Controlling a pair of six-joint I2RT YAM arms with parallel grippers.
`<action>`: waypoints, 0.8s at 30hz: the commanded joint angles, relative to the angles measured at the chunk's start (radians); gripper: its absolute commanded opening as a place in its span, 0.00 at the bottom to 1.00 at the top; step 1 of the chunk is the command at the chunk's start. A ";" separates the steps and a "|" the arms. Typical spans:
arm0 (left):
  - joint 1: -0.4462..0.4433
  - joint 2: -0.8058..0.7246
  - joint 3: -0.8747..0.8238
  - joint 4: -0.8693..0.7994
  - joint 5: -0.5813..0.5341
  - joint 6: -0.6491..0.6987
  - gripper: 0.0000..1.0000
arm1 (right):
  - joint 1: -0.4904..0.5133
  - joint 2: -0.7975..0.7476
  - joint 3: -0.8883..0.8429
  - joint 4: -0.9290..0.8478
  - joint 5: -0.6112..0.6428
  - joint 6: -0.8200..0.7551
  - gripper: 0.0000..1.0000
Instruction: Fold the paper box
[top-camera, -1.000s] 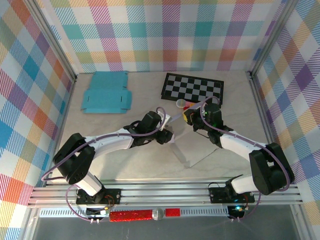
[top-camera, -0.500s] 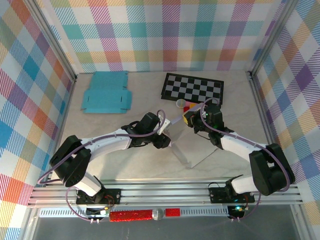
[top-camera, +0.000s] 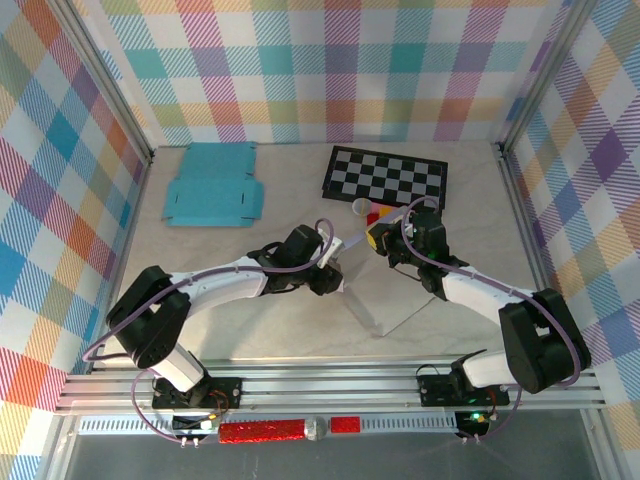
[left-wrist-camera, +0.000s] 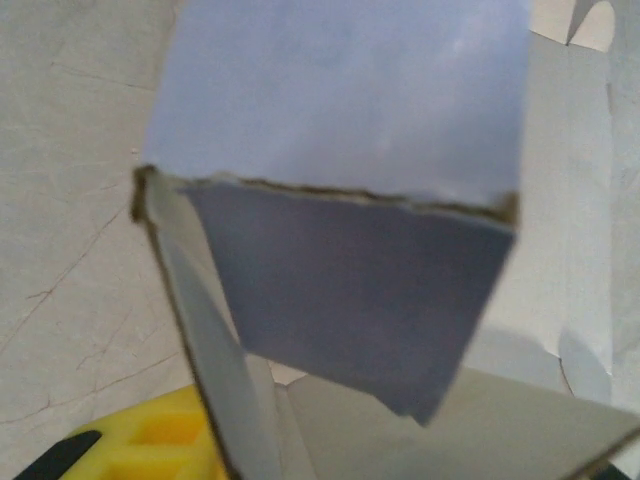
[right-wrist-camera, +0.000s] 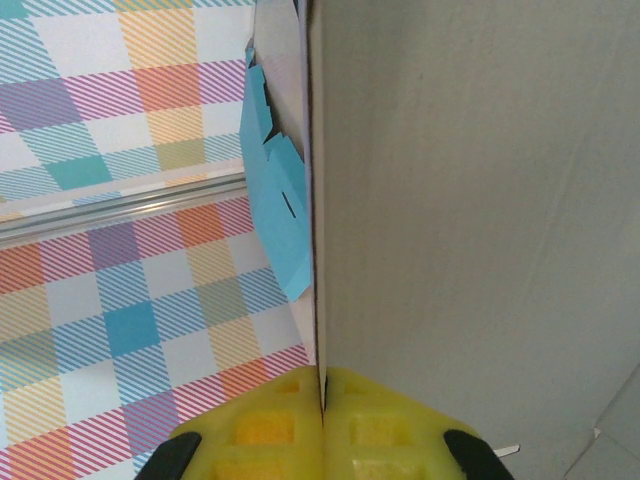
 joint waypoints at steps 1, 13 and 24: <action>-0.016 0.004 0.015 0.059 -0.049 -0.037 0.33 | -0.003 -0.013 -0.017 0.028 -0.008 -0.006 0.00; -0.108 0.009 -0.026 0.134 -0.241 -0.168 0.28 | -0.002 -0.027 -0.089 0.168 0.018 -0.055 0.00; -0.187 0.051 0.000 0.105 -0.458 -0.258 0.26 | 0.001 -0.027 -0.167 0.284 -0.001 -0.079 0.00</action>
